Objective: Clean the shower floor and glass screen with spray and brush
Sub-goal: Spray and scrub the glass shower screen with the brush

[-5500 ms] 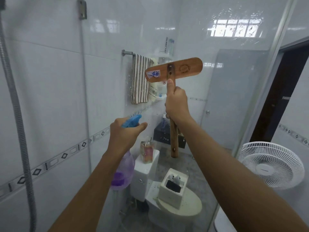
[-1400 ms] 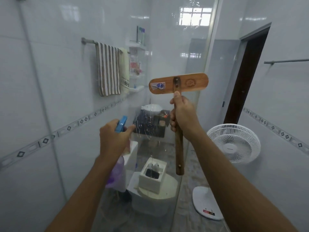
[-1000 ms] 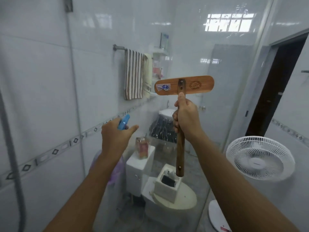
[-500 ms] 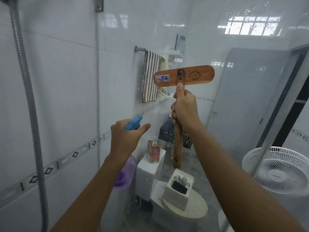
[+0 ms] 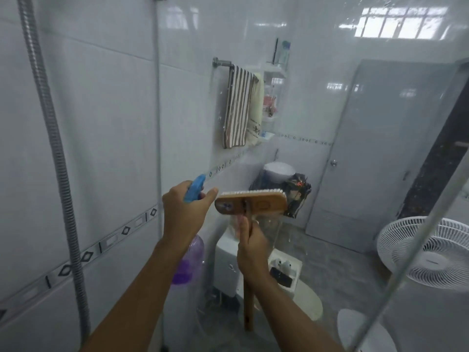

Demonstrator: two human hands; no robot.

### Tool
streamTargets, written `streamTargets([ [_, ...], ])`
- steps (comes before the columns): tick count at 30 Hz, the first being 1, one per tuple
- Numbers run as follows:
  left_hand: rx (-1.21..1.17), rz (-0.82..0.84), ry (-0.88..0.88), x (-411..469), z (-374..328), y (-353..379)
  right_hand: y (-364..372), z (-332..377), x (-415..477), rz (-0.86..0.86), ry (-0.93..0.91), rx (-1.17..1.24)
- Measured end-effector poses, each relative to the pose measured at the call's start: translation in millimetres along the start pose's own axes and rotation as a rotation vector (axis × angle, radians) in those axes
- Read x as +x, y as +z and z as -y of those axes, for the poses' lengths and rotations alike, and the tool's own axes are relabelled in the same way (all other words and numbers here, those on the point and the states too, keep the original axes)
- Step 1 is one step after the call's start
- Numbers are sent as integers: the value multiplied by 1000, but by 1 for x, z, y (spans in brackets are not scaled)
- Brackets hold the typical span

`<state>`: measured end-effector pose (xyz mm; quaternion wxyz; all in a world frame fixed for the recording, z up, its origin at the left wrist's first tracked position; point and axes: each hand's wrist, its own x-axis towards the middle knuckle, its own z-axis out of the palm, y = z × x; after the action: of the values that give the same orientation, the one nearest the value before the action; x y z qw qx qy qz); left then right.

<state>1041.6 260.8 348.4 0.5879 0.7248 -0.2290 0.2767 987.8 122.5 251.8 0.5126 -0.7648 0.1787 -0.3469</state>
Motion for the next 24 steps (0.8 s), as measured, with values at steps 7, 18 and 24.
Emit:
streamTargets([
  [7, -20, -3, -62, 9, 12, -7, -2, 161, 81, 20, -233, 119],
  [18, -10, -25, -129, 8, 34, -19, 32, 2, 3, -42, 5, 90],
  [24, -70, -36, -172, 20, 35, -23, 5, 168, 88, -71, -230, 177],
])
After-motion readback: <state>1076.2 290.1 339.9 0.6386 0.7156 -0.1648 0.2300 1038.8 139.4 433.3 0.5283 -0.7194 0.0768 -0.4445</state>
